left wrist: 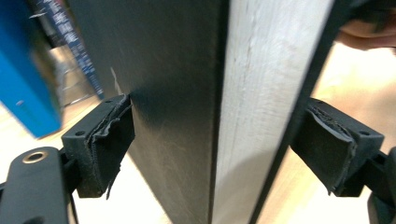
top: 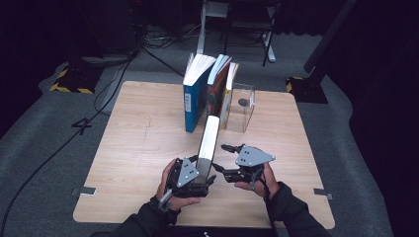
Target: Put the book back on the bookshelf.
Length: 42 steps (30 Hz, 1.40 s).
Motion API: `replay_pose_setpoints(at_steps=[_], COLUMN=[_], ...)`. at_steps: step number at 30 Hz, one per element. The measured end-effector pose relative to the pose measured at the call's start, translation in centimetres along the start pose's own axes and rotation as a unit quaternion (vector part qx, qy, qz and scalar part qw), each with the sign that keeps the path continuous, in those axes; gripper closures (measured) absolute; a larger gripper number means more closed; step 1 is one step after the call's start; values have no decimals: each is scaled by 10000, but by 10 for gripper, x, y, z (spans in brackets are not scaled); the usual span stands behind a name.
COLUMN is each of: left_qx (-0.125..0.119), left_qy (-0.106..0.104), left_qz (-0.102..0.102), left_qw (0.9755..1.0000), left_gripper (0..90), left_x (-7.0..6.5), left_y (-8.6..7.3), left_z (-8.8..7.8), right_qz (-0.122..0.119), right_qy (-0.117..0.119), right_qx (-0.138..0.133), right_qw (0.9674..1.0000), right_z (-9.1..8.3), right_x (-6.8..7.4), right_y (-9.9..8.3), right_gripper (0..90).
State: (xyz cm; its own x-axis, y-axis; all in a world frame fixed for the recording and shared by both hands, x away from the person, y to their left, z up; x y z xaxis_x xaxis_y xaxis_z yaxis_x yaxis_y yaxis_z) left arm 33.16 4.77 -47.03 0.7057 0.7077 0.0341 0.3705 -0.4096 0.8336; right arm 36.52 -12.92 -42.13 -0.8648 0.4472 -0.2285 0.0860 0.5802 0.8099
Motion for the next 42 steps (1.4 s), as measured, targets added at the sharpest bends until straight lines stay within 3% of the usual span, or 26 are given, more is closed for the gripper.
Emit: replay_pose_setpoints(at_steps=[2,4,12,16,18,21,26,30,34,42], left_qx=[1,-77,-122,-145,-210,-365,-302,-268,-236,-177], left_qy=[79,7,-165,-313,-286,-536,-788,-1140,-1480,-2139], left_qz=[-107,-224,-265,-336,-286,-480,-257,-21,200,562], left_qw=[9999,9997,9994,9988,9990,9967,9961,9931,9885,9751], left_gripper=[195,227,279,369,431,477,481,479,478,475], left_x=[2,4,12,24,33,47,46,35,22,-1], left_y=[-1,-1,-3,-6,-10,-12,-12,-9,-5,1], left_z=[2,2,-1,-7,-12,-14,-14,-11,-7,0], right_qz=[-2,14,58,169,196,291,221,231,280,266], right_qy=[2,1,-34,-110,-179,-215,-193,-153,-167,-169], right_qx=[-19,-29,88,161,188,201,343,388,424,492], right_qw=[10000,10000,9999,9997,9995,9991,9990,9989,9986,9983], right_z=[3,4,3,-4,-9,-18,-27,-33,-42,-67], right_x=[2,1,-4,-14,-20,-30,-38,-40,-42,-43], right_y=[1,1,-2,-8,-11,-17,-26,-34,-42,-58], right_gripper=[346,335,321,313,309,304,293,289,284,278])
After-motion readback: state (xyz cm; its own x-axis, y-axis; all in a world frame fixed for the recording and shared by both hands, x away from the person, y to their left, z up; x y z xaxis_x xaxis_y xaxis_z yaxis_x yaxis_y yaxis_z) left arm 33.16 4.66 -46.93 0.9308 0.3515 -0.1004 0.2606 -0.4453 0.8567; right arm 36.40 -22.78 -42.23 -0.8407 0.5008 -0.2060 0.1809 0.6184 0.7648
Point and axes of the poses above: each handheld gripper's, and its own axes: z roughly forward along the jaws, y roughly out of its top, x roughly to its left, the point moved 3 cm from there along z, roughly forward along the jaws, and after that the axes turned 10 degrees about x, right-handed, at the moved point
